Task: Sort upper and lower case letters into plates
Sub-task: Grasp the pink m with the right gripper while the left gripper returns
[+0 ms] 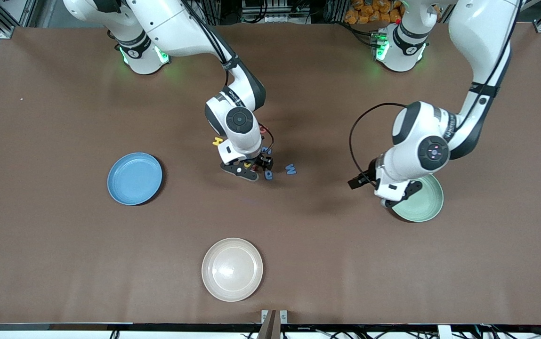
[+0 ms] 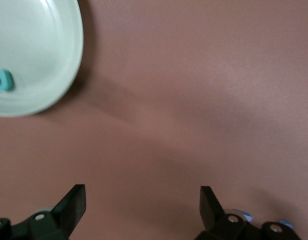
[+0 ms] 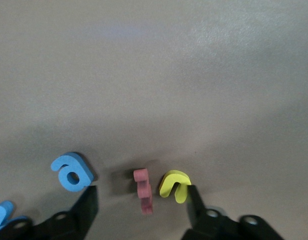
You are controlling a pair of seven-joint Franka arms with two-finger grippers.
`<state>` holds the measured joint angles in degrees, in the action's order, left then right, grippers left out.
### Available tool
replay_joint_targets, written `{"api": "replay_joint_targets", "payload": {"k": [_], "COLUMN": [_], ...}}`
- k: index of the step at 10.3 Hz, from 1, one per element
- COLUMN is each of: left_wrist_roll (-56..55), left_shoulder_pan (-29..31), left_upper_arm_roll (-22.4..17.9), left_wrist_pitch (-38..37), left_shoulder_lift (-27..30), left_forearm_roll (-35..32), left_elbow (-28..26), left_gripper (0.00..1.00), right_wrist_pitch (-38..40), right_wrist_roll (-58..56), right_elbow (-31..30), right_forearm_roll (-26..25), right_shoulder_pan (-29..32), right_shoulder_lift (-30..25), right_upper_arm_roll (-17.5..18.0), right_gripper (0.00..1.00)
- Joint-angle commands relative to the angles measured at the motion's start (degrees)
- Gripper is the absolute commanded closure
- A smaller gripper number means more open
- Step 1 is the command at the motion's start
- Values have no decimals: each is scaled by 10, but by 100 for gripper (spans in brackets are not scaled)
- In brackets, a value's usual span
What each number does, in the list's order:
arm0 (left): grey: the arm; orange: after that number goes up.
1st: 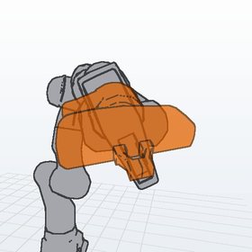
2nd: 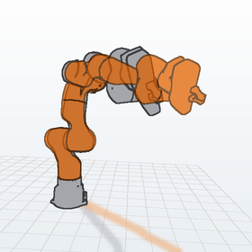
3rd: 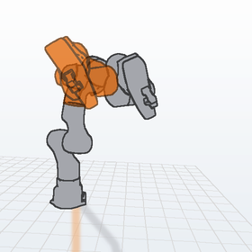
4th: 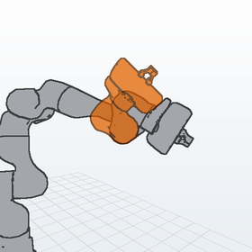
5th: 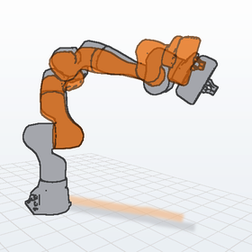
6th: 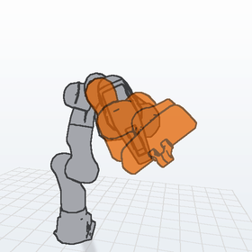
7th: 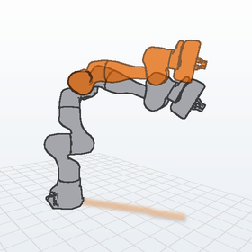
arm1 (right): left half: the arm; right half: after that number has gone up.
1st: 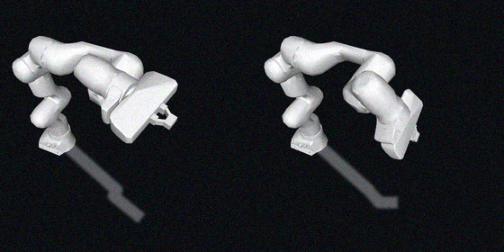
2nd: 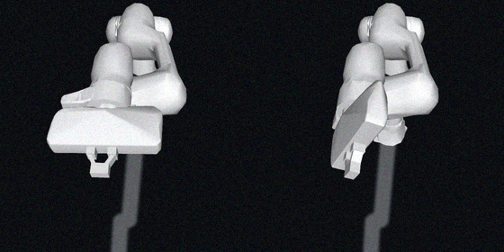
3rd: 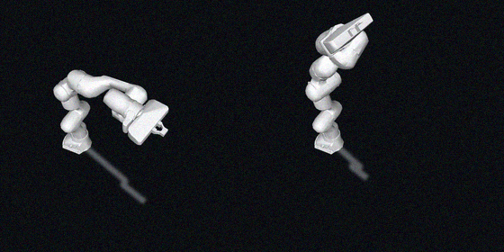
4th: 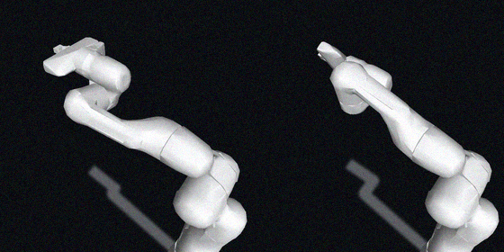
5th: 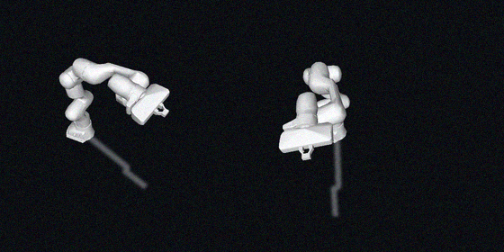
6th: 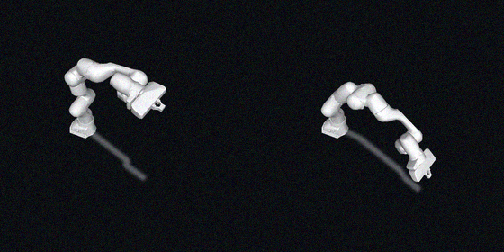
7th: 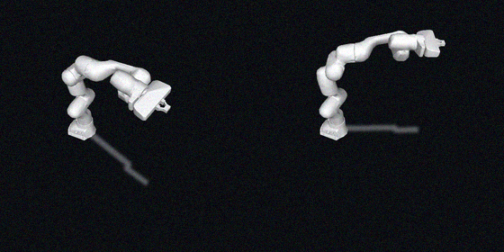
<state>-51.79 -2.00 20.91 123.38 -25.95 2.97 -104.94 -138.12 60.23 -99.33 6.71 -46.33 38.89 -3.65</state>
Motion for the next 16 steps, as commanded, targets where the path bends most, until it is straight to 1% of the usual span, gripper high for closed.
{"api": "replay_joint_targets", "payload": {"k": [1, 3, 8, 10, 11, 13, 14, 15, 16], "left_wrist_roll": [-40, -38, -61, -78, -84, -114, -140, -140, -142], "left_shoulder_pan": [-20, -25, -38, -48, -69, -93, -122, -136, -143], "left_upper_arm_roll": [-2, -3, -2, -3, -3, -3, -9, -10, -9], "left_wrist_pitch": [-8, -3, -3, -3, -3, -3, -3, -3, -3], "left_shoulder_lift": [-20, -41, -45, -46, -49, -68, -86, -96, -106], "left_forearm_roll": [23, 25, 29, 33, 33, 29, 21, 2, -35], "left_elbow": [25, 34, 47, 54, 58, 75, 96, 104, 104], "left_gripper": [0, 0, 0, 0, 0, 0, 0, 0, 0], "right_wrist_pitch": [-3, -3, 0, 5, 7, 8, 20, 48, 63], "right_wrist_roll": [8, 5, 1, 2, 2, -25, -57, -89, -132], "right_elbow": [12, 9, 11, 15, 15, 13, 11, 11, 6], "right_forearm_roll": [1, -2, -5, -4, -4, -4, -4, -4, -5], "right_shoulder_pan": [-8, -8, 1, 5, 13, 56, 88, 117, 145], "right_shoulder_lift": [14, 13, 2, -13, -29, -60, -70, -74, -79], "right_upper_arm_roll": [0, 0, -5, -25, -32, -34, -33, -34, -39], "right_gripper": [100, 100, 100, 100, 100, 100, 100, 100, 100]}}
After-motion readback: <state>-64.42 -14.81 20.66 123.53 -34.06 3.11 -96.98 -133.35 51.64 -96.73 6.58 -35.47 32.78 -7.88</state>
